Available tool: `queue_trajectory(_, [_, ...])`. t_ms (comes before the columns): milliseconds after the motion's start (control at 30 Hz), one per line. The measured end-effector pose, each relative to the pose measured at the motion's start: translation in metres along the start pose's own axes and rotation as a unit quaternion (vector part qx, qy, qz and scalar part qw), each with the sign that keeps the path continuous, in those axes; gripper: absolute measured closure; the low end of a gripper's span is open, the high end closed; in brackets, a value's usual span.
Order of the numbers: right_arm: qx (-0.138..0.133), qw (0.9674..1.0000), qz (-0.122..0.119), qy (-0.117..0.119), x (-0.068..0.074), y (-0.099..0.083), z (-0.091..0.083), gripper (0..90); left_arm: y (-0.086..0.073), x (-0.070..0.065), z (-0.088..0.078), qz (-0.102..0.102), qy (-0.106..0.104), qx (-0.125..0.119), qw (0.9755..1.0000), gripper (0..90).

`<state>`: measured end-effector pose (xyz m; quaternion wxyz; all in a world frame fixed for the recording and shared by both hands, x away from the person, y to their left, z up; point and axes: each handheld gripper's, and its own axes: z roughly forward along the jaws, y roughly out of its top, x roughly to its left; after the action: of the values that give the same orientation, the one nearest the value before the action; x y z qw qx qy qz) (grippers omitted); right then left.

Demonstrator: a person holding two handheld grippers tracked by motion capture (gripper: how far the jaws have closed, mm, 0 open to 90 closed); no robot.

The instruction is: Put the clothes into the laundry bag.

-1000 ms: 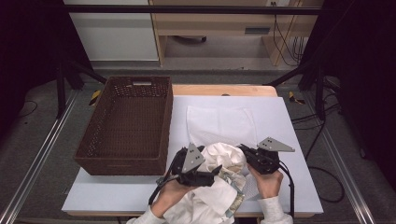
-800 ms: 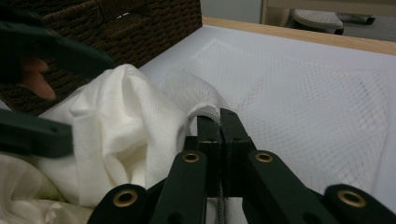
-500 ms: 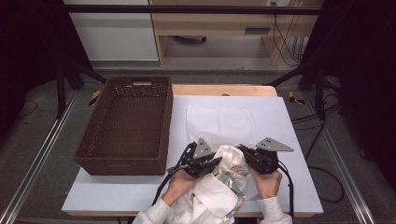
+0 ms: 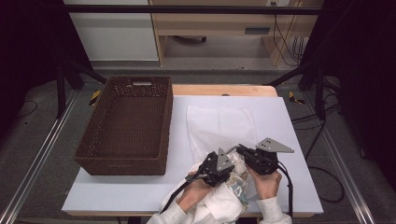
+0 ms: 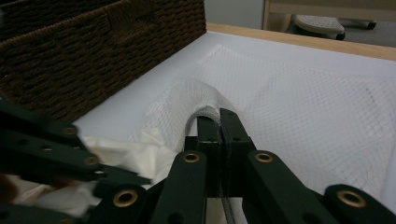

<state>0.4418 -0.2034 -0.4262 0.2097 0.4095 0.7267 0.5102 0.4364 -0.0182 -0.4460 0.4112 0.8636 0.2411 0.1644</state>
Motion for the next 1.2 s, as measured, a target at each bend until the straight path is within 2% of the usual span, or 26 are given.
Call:
queue_trajectory(133, [0.003,0.9999,-0.011,-0.001,0.004,0.001,0.000,88.8,0.001,0.002,0.001,-0.003,0.001,-0.001,1.0000,70.4])
queue_trajectory(167, [0.002,0.9999,-0.011,-0.001,0.003,0.001,-0.001,88.8,-0.001,0.002,-0.006,-0.002,0.001,-0.012,0.9999,65.5])
queue_trajectory(200, [0.002,1.0000,-0.008,-0.002,0.002,0.000,-0.002,88.8,-0.001,0.002,-0.006,-0.002,0.001,-0.012,0.9999,58.4])
queue_trajectory(267, [0.000,1.0000,-0.004,-0.001,-0.001,-0.001,-0.003,88.8,-0.002,0.008,-0.027,-0.008,0.006,-0.027,0.9996,42.2])
queue_trajectory(300, [0.000,1.0000,-0.004,-0.002,-0.002,-0.001,-0.004,88.8,-0.003,0.012,-0.035,-0.009,0.012,-0.029,0.9995,37.3])
queue_trajectory(333, [0.000,1.0000,-0.004,-0.002,-0.002,-0.001,-0.004,88.8,-0.003,0.012,-0.035,-0.009,0.012,-0.029,0.9995,34.8])
queue_trajectory(367, [0.001,1.0000,-0.001,-0.001,-0.003,-0.002,-0.005,88.7,-0.007,0.021,-0.044,-0.010,0.016,-0.018,0.9997,30.4])
queue_trajectory(400, [0.001,1.0000,-0.001,0.000,-0.003,-0.002,-0.005,88.8,-0.009,0.026,-0.045,-0.015,0.015,-0.010,0.9997,27.8])
queue_trajectory(500, [0.003,1.0000,-0.006,0.002,-0.001,-0.002,-0.004,88.7,-0.021,0.039,-0.037,-0.050,-0.016,0.015,0.9985,24.8])
queue_trajectory(533, [0.003,1.0000,-0.006,0.002,-0.001,-0.002,-0.004,88.7,-0.021,0.039,-0.037,-0.050,-0.016,0.015,0.9985,25.4])
queue_trajectory(567, [0.004,1.0000,-0.006,0.003,0.000,-0.002,-0.003,88.7,-0.026,0.043,-0.029,-0.077,-0.041,0.027,0.9958,26.4])
queue_trajectory(600, [0.006,1.0000,-0.007,0.003,-0.001,-0.003,-0.003,88.7,-0.028,0.043,-0.027,-0.087,-0.047,0.023,0.9948,29.0])
queue_trajectory(667, [0.009,0.9999,-0.008,0.001,-0.001,-0.003,-0.002,88.7,-0.029,0.043,-0.028,-0.092,-0.054,0.016,0.9941,44.5])
queue_trajectory(767, [0.009,0.9999,-0.006,0.000,0.000,-0.003,-0.001,88.8,-0.025,0.033,-0.037,-0.070,-0.038,-0.002,0.9968,67.6])
queue_trajectory(833, [0.011,0.9999,-0.004,-0.001,0.000,-0.004,0.000,88.8,-0.021,0.023,-0.044,-0.049,-0.025,-0.019,0.9983,74.7])
queue_trajectory(867, [0.011,0.9999,-0.004,-0.001,0.000,-0.004,0.000,88.8,-0.021,0.023,-0.044,-0.049,-0.025,-0.019,0.9983,76.8])
queue_trajectory(900, [0.011,0.9999,-0.002,0.000,0.001,-0.004,0.000,88.8,-0.016,0.013,-0.049,-0.033,-0.025,-0.038,0.9984,78.1])
queue_trajectory(933, [0.011,0.9999,-0.002,0.000,0.001,-0.004,0.000,88.8,-0.016,0.013,-0.049,-0.033,-0.025,-0.038,0.9984,78.8])
queue_trajectory(1000, [0.011,0.9999,-0.001,0.003,0.002,-0.004,0.001,88.8,-0.006,0.001,-0.050,-0.013,-0.031,-0.047,0.9983,79.6])
queue_trajectory(1067, [0.011,0.9999,-0.002,0.002,0.002,-0.004,0.002,88.8,-0.002,-0.003,-0.047,-0.007,-0.031,-0.046,0.9985,79.7])
queue_trajectory(1100, [0.012,0.9999,-0.001,0.002,0.002,-0.004,0.002,88.8,0.004,-0.006,-0.039,0.002,-0.028,-0.033,0.9991,79.8])
queue_trajectory(1133, [0.012,0.9999,-0.001,0.002,0.002,-0.004,0.002,88.8,0.004,-0.006,-0.039,0.002,-0.028,-0.033,0.9991,79.8])
queue_trajectory(1167, [0.011,0.9999,0.000,0.005,0.002,-0.005,0.002,88.8,0.009,-0.007,-0.025,0.003,-0.026,-0.016,0.9995,79.8])
queue_trajectory(1200, [0.011,0.9999,0.000,0.005,0.002,-0.005,0.002,88.8,0.009,-0.007,-0.025,0.003,-0.026,-0.016,0.9995,79.8])
